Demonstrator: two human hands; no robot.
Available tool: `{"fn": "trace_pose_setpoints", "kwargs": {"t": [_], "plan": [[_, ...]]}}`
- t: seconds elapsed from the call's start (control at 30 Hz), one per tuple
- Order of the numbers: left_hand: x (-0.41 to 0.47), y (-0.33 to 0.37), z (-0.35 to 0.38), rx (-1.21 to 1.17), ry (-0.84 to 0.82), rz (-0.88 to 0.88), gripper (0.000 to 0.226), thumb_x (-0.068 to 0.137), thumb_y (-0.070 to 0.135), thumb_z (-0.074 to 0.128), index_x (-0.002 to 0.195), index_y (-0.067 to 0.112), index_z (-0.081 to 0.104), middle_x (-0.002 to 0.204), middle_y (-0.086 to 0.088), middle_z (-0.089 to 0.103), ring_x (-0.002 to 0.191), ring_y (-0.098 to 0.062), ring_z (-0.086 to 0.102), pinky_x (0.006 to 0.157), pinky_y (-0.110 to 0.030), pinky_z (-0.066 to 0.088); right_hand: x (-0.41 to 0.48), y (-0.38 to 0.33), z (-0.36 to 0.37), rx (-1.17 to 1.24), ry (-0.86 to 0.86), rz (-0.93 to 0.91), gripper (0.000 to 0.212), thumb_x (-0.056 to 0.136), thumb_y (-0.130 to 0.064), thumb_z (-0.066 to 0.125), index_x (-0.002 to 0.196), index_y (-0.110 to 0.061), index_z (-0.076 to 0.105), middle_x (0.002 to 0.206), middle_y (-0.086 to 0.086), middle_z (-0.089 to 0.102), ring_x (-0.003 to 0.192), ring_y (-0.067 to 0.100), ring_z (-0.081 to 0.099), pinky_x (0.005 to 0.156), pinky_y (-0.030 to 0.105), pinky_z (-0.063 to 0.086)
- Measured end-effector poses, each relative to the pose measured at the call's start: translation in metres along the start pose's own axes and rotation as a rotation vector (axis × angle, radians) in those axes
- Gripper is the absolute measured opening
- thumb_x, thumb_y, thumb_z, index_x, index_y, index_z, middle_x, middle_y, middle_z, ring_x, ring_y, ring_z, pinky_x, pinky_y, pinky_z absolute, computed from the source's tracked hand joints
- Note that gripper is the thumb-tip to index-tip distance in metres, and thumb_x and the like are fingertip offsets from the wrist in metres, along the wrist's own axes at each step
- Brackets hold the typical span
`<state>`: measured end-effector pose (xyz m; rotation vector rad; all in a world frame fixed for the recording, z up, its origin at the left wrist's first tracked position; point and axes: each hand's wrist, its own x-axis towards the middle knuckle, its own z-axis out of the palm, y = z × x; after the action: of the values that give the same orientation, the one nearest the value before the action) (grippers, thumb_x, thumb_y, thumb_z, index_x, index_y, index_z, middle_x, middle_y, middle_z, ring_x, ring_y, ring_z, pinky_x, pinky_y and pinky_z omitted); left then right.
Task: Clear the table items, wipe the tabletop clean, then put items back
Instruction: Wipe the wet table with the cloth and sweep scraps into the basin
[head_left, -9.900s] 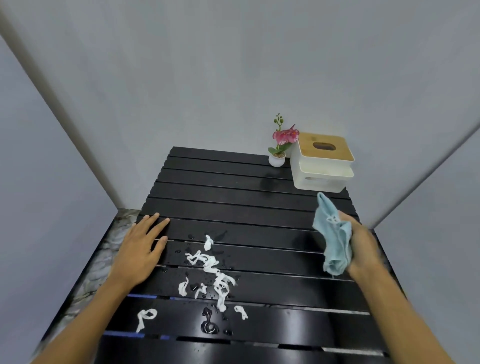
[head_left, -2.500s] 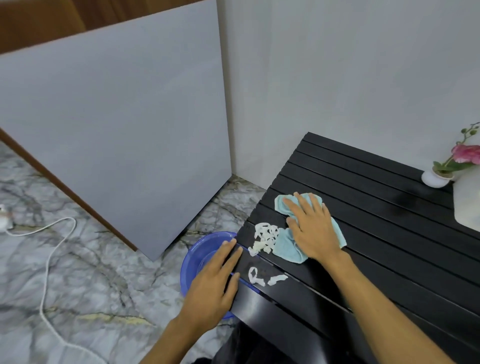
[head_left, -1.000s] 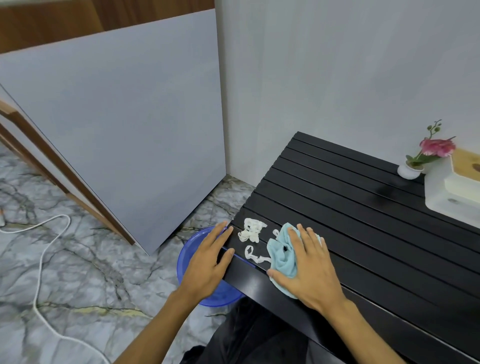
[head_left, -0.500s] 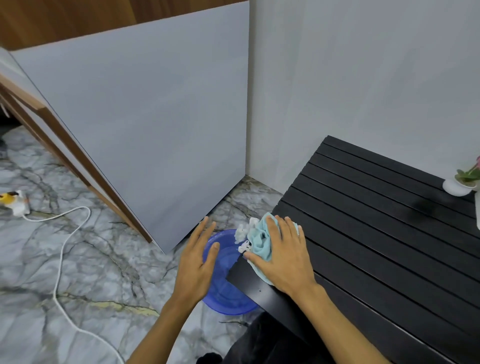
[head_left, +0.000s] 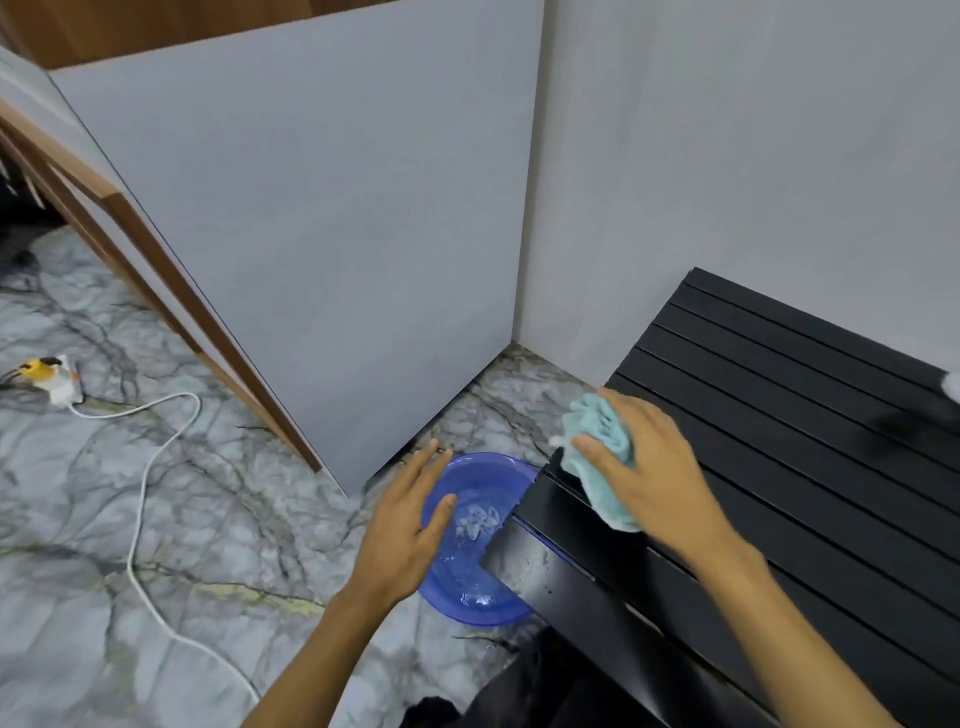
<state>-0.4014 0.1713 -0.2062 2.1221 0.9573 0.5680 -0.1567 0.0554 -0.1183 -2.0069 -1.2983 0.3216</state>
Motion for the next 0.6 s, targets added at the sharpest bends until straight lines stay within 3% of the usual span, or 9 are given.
{"fn": "trace_pose_setpoints", "kwargs": {"t": [0.1,0.13,0.2,0.37,0.5,0.6], "plan": [[-0.003,-0.007,0.002,0.025,-0.018,0.012,0.050,0.094,0.050,0.039,0.142,0.036,0.038,0.153,0.017,0.028,0.139,0.005,0.021,0.114,-0.023,0.021,-0.031,0.028,-0.011,-0.216,-0.192,0.111,0.077,0.079,-0.074,0.042,0.145,-0.035,0.031,0.155,0.000,0.028,0.144,0.020,0.016,0.116,0.040,0.012],[-0.005,-0.009,0.003,0.027,-0.025,0.011,0.050,0.094,0.052,0.039,0.141,0.037,0.038,0.153,0.018,0.028,0.139,0.005,0.021,0.113,-0.022,0.021,-0.040,0.037,-0.005,-0.341,-0.217,0.116,0.080,0.077,-0.078,0.036,0.146,-0.041,0.022,0.159,-0.003,0.016,0.147,0.022,0.004,0.116,0.046,0.006],[-0.009,-0.010,0.003,0.024,-0.032,0.006,0.048,0.094,0.053,0.039,0.140,0.041,0.037,0.153,0.021,0.026,0.139,0.007,0.021,0.110,-0.021,0.022,-0.049,0.045,0.008,-0.451,-0.172,0.092,0.082,0.077,-0.079,0.035,0.147,-0.045,0.013,0.161,-0.005,0.004,0.148,0.025,-0.005,0.115,0.052,0.003],[-0.017,-0.016,0.003,0.011,-0.022,-0.033,0.047,0.094,0.051,0.041,0.140,0.044,0.036,0.152,0.025,0.024,0.138,0.009,0.021,0.109,-0.019,0.021,-0.029,0.029,0.032,-0.461,-0.130,0.007,0.082,0.079,-0.076,0.034,0.148,-0.032,0.022,0.157,0.003,0.022,0.146,0.026,0.009,0.116,0.051,0.011],[-0.018,-0.015,0.002,-0.004,-0.018,-0.044,0.045,0.093,0.055,0.039,0.137,0.051,0.034,0.152,0.027,0.023,0.138,0.009,0.020,0.109,-0.020,0.021,-0.004,0.010,0.059,-0.443,-0.121,-0.083,0.072,0.083,-0.067,0.039,0.141,-0.024,0.034,0.132,0.003,0.044,0.127,0.028,0.038,0.109,0.049,0.024],[-0.021,-0.015,-0.002,-0.009,-0.001,-0.066,0.045,0.092,0.056,0.038,0.136,0.054,0.033,0.152,0.029,0.020,0.138,0.011,0.017,0.108,-0.018,0.019,0.020,-0.003,0.072,-0.411,-0.191,-0.112,0.075,0.086,-0.065,0.023,0.146,-0.022,0.025,0.133,0.004,0.043,0.125,0.025,0.035,0.106,0.046,0.025]]}}
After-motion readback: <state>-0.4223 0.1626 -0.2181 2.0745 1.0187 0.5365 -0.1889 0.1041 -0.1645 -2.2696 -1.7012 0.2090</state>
